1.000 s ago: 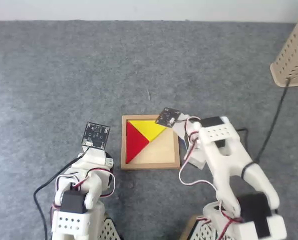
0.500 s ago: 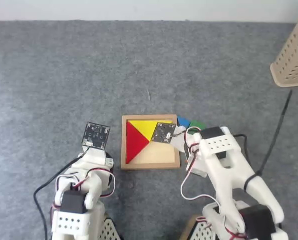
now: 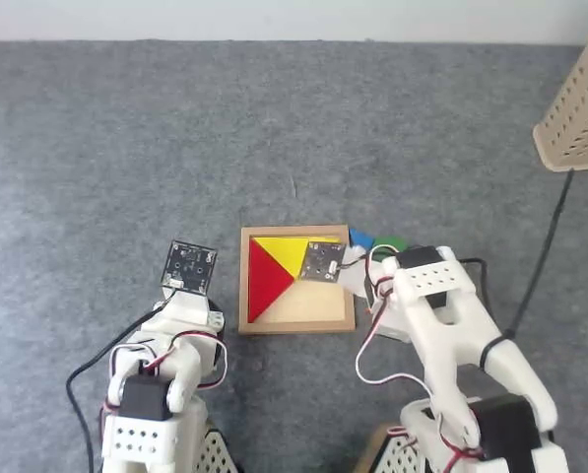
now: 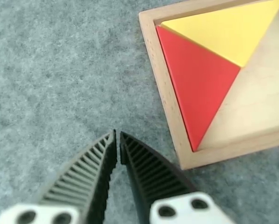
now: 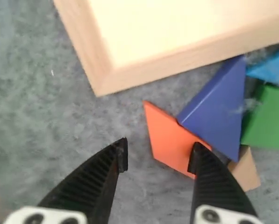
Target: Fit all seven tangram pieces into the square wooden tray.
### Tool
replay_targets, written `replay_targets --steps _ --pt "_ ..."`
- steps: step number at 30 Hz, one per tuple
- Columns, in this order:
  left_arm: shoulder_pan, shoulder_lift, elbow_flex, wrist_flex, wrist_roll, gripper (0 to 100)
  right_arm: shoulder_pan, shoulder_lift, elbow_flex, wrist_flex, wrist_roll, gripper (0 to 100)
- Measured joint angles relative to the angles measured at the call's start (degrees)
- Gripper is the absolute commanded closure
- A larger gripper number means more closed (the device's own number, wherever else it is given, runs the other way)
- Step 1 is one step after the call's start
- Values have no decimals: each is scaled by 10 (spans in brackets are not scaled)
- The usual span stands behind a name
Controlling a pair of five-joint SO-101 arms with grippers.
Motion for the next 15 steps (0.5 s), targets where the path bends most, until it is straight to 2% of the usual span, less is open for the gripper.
replay_targets --steps 4,8,15 --pt "0 0 0 0 0 988 22 0 0 -4 47 768" --pt "0 0 0 0 0 988 26 0 0 -5 55 768" --pt "0 0 0 0 0 988 84 -49 12 16 84 768"
